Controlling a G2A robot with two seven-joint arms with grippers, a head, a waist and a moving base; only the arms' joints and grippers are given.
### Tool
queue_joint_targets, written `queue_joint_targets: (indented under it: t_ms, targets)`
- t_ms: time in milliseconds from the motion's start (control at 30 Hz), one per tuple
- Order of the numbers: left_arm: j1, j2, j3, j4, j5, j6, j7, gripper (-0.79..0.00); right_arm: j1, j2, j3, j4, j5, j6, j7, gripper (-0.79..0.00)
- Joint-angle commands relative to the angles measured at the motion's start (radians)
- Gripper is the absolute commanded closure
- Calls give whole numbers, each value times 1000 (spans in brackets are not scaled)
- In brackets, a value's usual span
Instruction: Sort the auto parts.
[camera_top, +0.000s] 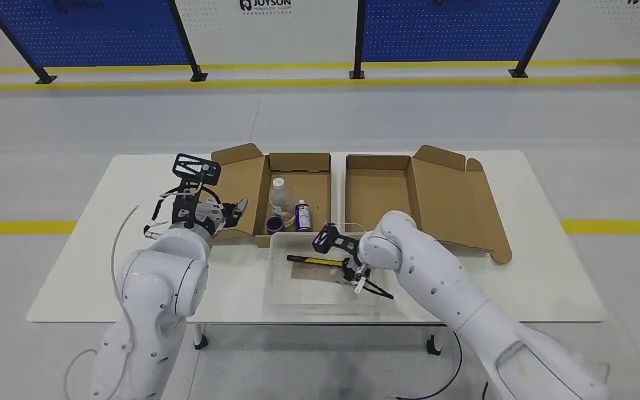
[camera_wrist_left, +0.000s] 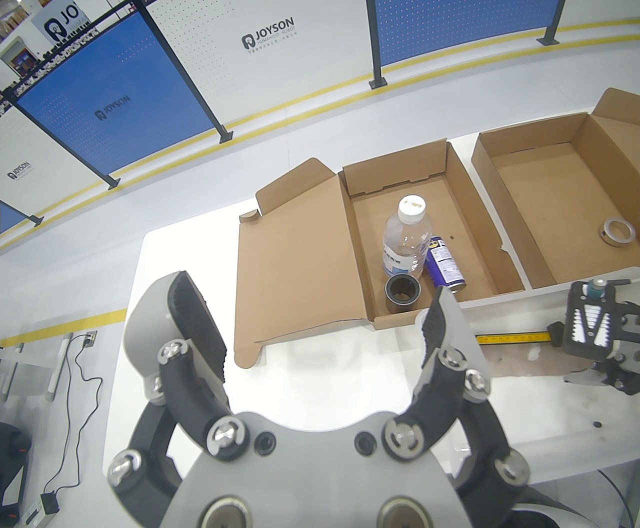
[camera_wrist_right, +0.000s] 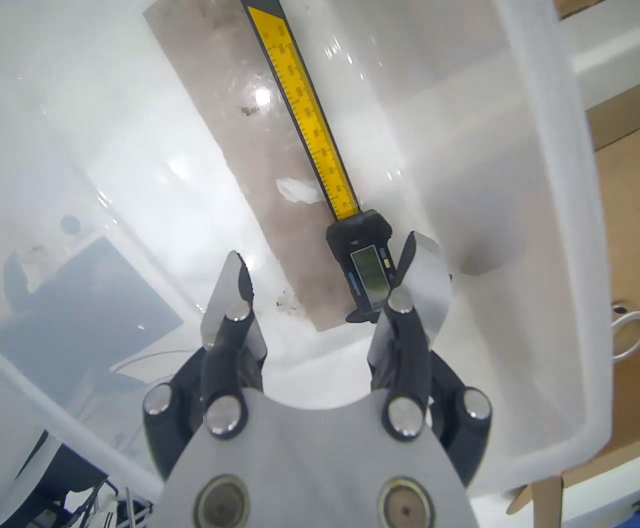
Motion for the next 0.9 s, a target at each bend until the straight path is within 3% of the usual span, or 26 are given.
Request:
queue_joint_targets:
  t_ms: [0,467,867]
  targets:
    - [0,0,0,0,0,0,0,-785,10,-9,-11,27,1,1,-5,-576]
    - [0,0,0,0,0,0,0,-785,30,-51,-52,106,62,-36,-10,-637]
    - [0,0,0,0,0,0,0,-785,2,-51,-48,-1,86,-25,29,-665]
